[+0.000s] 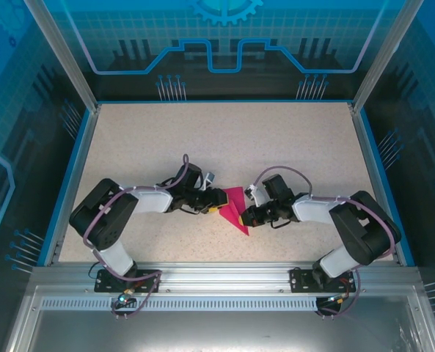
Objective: Fold a paper plane with a square sheet of paper (fold left side to right side)
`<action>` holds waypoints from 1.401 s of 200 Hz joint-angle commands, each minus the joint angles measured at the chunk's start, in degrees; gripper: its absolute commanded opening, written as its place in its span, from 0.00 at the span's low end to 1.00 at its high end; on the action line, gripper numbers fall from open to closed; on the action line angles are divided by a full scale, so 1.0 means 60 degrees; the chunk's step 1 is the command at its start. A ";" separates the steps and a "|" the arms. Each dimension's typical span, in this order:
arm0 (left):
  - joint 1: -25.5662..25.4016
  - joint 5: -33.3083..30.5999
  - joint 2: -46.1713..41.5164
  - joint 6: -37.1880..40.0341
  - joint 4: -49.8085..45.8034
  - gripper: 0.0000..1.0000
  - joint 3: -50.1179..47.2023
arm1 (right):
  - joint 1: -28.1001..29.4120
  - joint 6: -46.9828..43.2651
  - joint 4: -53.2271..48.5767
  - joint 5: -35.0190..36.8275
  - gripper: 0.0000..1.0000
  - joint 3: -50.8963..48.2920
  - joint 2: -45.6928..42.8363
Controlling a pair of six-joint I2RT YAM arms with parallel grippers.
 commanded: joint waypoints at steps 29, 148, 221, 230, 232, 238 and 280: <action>-0.0268 0.0151 0.0653 -0.0217 0.0142 0.45 0.0588 | -0.0615 0.0724 0.1018 -0.1107 0.00 -0.0526 0.0104; -0.0559 -0.0061 0.1367 0.0065 -0.0505 0.43 0.1333 | -0.1376 0.1696 0.2118 -0.2041 0.00 -0.0868 0.1035; -0.0559 -0.0266 0.1498 0.0145 -0.0759 0.43 0.1395 | -0.1442 0.1740 0.2132 -0.2139 0.00 -0.0968 0.1064; -0.0560 -0.0343 0.1522 0.0191 -0.0917 0.43 0.1474 | -0.1455 0.1742 0.2126 -0.2151 0.00 -0.0952 0.1064; -0.0552 -0.0376 0.1526 0.0207 -0.0948 0.44 0.1482 | -0.1451 0.1732 0.2128 -0.2157 0.00 -0.0952 0.1064; -0.0551 -0.0444 0.1538 0.0237 -0.1109 0.43 0.1547 | -0.1435 0.1735 0.2125 -0.2168 0.00 -0.0955 0.1076; -0.0560 -0.0850 0.1651 0.0368 -0.1840 0.43 0.1785 | -0.1445 0.1689 0.2125 -0.2256 0.09 -0.0834 0.1010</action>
